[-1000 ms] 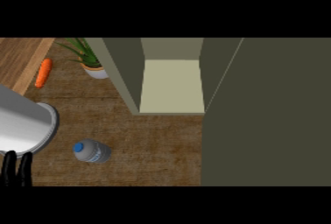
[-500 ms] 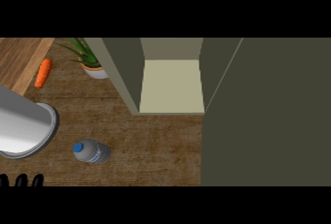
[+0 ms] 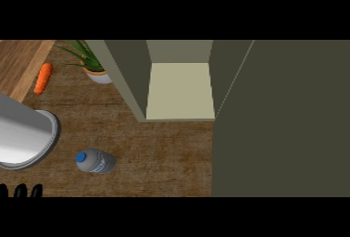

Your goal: Pick up the bottled water, place it into the cabinet and close the cabinet

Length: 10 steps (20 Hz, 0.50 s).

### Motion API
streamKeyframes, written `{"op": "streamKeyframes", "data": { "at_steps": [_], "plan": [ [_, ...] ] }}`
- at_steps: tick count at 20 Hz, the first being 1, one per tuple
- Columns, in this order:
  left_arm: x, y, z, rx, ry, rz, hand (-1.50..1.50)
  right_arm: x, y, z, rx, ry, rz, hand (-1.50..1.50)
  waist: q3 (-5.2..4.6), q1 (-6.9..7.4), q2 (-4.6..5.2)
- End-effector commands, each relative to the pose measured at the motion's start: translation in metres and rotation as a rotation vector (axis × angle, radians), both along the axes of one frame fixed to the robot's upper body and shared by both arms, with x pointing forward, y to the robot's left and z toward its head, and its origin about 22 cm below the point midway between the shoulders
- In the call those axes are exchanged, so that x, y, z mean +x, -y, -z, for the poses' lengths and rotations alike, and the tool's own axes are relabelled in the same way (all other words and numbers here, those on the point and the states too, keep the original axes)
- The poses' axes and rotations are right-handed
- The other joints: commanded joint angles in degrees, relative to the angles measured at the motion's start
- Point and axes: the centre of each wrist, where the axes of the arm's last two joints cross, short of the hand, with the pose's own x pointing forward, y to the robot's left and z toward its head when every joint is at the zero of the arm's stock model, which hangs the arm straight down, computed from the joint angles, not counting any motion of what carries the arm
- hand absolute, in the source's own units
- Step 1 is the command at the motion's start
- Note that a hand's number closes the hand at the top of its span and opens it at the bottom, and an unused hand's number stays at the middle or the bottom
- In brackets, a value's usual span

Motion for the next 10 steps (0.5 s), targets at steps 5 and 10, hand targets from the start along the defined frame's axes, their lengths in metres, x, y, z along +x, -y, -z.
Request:
{"op": "streamKeyframes", "data": {
  "at_steps": [5, 10],
  "plan": [
    [0.028, -0.006, 0.033, -0.049, -0.048, -0.060, -1.50, -0.024, -0.002, -0.033, 0.032, 0.056, -0.027, -1.50, -0.07, -0.11, 0.21],
    [0.025, -0.039, 0.050, -0.070, -0.071, -0.080, -1.50, -0.037, -0.002, -0.043, 0.016, 0.065, -0.034, -1.50, -0.15, 0.14, 0.03]
  ]
}}
